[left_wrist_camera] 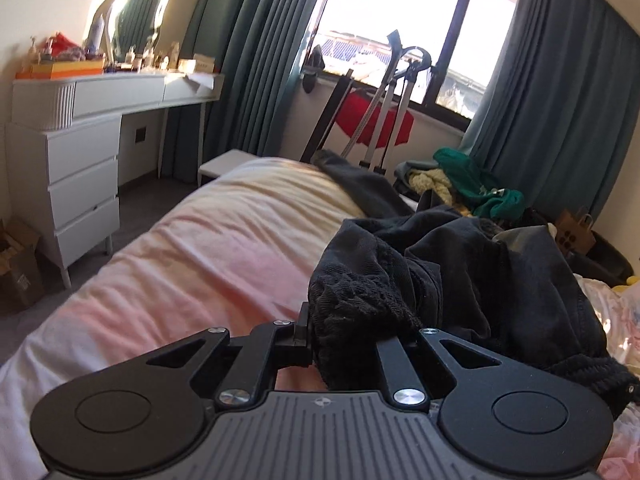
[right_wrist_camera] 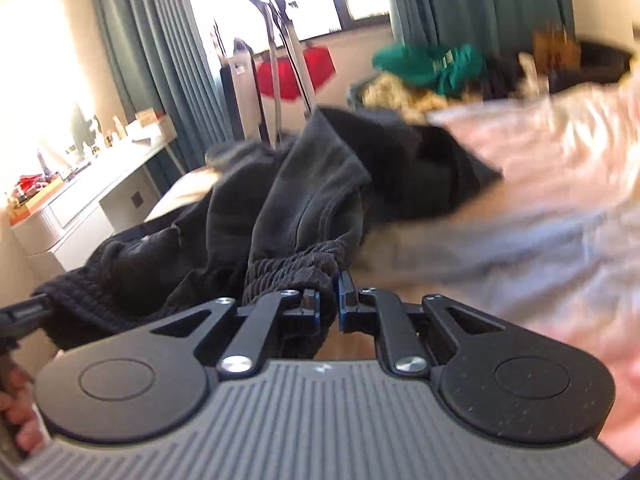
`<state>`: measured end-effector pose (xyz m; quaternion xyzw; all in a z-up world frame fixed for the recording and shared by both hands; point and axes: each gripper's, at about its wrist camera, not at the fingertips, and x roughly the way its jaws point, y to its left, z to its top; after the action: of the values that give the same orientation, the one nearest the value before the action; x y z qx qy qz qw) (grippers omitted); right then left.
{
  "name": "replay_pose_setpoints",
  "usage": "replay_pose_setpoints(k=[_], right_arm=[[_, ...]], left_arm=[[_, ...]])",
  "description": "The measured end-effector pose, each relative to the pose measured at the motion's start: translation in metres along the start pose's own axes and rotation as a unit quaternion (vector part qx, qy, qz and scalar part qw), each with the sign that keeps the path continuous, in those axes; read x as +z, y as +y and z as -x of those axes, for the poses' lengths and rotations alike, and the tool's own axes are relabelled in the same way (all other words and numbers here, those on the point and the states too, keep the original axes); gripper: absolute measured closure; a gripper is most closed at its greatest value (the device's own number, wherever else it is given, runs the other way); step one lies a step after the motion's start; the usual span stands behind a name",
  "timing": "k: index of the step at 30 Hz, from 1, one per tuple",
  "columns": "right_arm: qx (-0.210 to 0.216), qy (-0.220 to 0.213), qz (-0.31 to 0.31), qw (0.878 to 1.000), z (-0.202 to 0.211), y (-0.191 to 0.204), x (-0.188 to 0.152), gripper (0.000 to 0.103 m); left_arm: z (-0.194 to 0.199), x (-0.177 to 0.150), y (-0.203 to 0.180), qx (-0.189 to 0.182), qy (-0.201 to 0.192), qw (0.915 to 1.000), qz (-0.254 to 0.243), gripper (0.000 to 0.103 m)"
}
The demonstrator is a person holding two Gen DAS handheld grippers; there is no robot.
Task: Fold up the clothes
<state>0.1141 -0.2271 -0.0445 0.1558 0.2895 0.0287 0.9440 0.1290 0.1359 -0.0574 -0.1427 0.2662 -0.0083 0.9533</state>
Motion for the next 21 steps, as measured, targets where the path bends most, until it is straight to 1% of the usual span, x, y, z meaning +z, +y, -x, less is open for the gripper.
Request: replay_pose_setpoints(k=[2,4,6,7,8,9,10,11,12,13,14,15,16,17,18,19,21], right_arm=[[0.006,0.037,-0.023,0.999,0.000,-0.012,-0.010,0.091],[0.003,0.064,-0.033,0.997,-0.007,-0.021,-0.027,0.091],[0.011,0.082,-0.059,0.995,-0.010,-0.031,-0.039,0.091],[0.015,0.088,-0.074,0.993,-0.009,-0.036,-0.045,0.089],[0.018,0.094,-0.088,0.992,-0.008,-0.039,-0.049,0.088],[0.025,0.098,-0.108,0.989,-0.005,-0.044,-0.051,0.087],[0.031,0.102,-0.128,0.986,-0.002,-0.048,-0.054,0.086],[0.043,0.102,-0.150,0.982,0.001,-0.053,-0.055,0.085],[0.056,0.102,-0.172,0.978,0.005,-0.057,-0.056,0.083],[0.068,0.102,-0.194,0.973,0.009,-0.062,-0.056,0.078],[0.081,0.102,-0.216,0.968,0.012,-0.066,-0.057,0.072],[0.090,0.097,-0.227,0.965,0.015,-0.069,-0.057,0.067],[0.099,0.091,-0.237,0.962,0.018,-0.072,-0.056,0.049],[0.109,0.086,-0.247,0.959,0.022,-0.075,-0.055,0.028],[0.114,0.073,-0.253,0.958,0.026,-0.077,-0.055,0.019],[0.119,0.055,-0.258,0.957,0.030,-0.080,-0.053,0.015],[0.115,0.029,-0.260,0.958,0.034,-0.082,-0.047,0.016]], left_arm=[[0.002,-0.013,0.008,-0.005,0.011,0.9994,0.033,0.092],[0.006,-0.026,0.014,-0.009,0.034,0.9976,0.059,0.091],[0.016,-0.033,0.016,-0.010,0.047,0.9963,0.071,0.085],[0.023,-0.035,0.017,-0.011,0.044,0.9964,0.072,0.077],[0.030,-0.036,0.017,-0.011,0.042,0.9964,0.073,0.072],[0.038,-0.037,0.018,-0.015,0.041,0.9963,0.074,0.071],[0.045,-0.038,0.020,-0.024,0.042,0.9955,0.081,0.067],[0.051,-0.039,0.023,-0.035,0.044,0.9945,0.088,0.058],[0.055,-0.039,0.025,-0.046,0.041,0.9930,0.101,0.052],[0.059,-0.040,0.027,-0.057,0.039,0.9910,0.114,0.041],[0.063,-0.040,0.030,-0.069,0.036,0.9888,0.127,0.034],[0.065,-0.039,0.028,-0.078,0.029,0.9875,0.134,0.033],[0.067,-0.038,0.027,-0.088,0.023,0.9860,0.140,0.031],[0.070,-0.036,0.025,-0.097,0.016,0.9844,0.146,0.031],[0.070,-0.035,0.023,-0.106,0.012,0.9836,0.145,0.031],[0.067,-0.036,0.021,-0.118,0.016,0.9813,0.151,0.031],[0.060,-0.038,0.017,-0.142,0.026,0.9758,0.164,0.031]])
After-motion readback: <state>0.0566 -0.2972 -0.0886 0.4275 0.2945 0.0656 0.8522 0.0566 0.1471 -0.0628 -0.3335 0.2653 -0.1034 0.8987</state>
